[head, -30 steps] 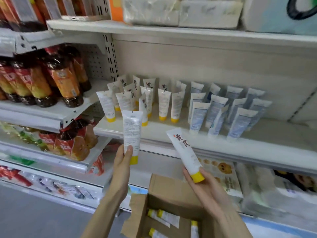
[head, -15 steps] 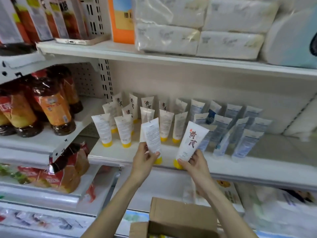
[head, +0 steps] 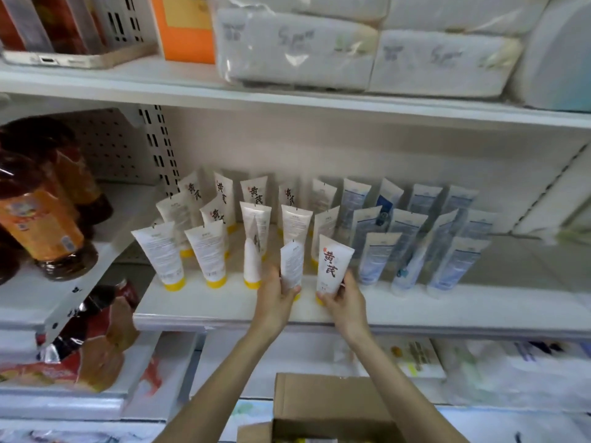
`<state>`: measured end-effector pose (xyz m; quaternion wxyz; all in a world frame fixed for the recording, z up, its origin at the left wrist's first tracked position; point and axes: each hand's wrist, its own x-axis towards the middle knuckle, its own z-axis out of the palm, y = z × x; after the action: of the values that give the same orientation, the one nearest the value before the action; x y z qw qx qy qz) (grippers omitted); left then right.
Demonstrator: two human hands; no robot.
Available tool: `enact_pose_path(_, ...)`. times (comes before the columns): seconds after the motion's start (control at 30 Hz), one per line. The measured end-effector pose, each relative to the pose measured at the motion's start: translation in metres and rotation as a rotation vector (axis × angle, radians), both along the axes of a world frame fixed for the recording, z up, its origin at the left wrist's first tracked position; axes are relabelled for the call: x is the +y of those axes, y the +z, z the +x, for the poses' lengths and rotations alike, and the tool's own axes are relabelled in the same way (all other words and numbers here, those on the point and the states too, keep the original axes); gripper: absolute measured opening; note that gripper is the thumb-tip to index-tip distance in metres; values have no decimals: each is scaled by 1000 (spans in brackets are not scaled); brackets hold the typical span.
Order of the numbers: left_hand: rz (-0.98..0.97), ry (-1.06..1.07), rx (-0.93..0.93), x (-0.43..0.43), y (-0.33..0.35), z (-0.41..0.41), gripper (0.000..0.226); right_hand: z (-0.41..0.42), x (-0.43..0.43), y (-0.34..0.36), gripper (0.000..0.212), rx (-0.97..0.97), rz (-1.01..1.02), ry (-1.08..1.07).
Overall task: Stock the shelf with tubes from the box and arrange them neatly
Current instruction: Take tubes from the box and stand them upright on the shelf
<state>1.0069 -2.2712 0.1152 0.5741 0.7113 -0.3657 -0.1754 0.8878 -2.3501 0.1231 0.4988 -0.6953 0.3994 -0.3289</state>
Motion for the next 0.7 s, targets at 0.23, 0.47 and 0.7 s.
enact_pose_path(0.23,26,50,-49,-6,0,0,33,7,-7,-8,37,51,-27,-4)
enact_pose_path(0.47,41,97,-42,-14,2,1,29,13,-11,-6,37,108,-55,-11)
enact_pose_path(0.7,74,127,-59,-20,3,5,22,18,-13,-4,31,82,-29,-8)
